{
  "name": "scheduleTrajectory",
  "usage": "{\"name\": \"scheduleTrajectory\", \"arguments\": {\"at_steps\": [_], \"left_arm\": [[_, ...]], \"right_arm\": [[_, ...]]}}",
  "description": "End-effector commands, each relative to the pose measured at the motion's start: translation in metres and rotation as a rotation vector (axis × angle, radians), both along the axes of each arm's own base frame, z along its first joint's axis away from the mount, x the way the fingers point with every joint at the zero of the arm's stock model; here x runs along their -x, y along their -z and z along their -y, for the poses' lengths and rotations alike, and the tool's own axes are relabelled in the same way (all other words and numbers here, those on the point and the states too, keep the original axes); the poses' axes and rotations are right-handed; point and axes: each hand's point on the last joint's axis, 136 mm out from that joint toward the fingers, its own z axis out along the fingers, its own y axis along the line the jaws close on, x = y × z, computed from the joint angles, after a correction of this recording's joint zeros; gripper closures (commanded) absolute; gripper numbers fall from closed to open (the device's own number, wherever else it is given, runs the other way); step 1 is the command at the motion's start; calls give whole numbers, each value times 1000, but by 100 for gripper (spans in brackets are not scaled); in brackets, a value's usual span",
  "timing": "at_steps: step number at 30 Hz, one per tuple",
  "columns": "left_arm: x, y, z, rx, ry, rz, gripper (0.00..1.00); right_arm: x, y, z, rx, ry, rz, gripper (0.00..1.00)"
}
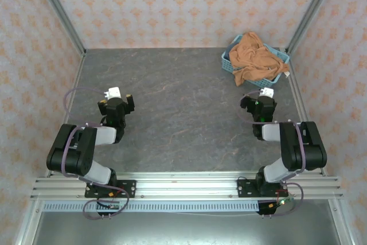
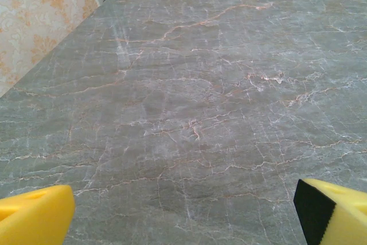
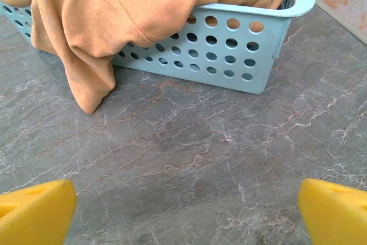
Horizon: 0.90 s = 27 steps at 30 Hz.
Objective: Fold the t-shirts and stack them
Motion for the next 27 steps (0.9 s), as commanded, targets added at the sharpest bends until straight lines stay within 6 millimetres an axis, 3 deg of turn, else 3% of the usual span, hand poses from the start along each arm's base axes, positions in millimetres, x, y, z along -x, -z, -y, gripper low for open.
{"name": "scheduleTrajectory", "arguments": {"at_steps": [1, 18, 20, 22, 24, 26, 27], "left_arm": [[-6, -10, -1, -21, -3, 22, 0], [-6, -9, -1, -20, -3, 20, 0], [-6, -13, 0, -20, 4, 29, 0], [-5, -29, 4, -48, 4, 8, 0], [2, -61, 9, -113, -27, 29, 0], [9, -113, 19, -116, -28, 203, 0], [10, -136, 18, -76, -56, 264, 0]], "right_arm": [[-7, -11, 1, 3, -6, 36, 1], [-6, -10, 1, 1, -6, 34, 1], [-4, -18, 2, 3, 1, 61, 1], [1, -41, 5, 37, 35, 64, 1], [5, -85, 7, 39, 101, 104, 1], [6, -149, 10, -89, 170, 252, 1], [6, -168, 12, -161, 207, 268, 1]]}}
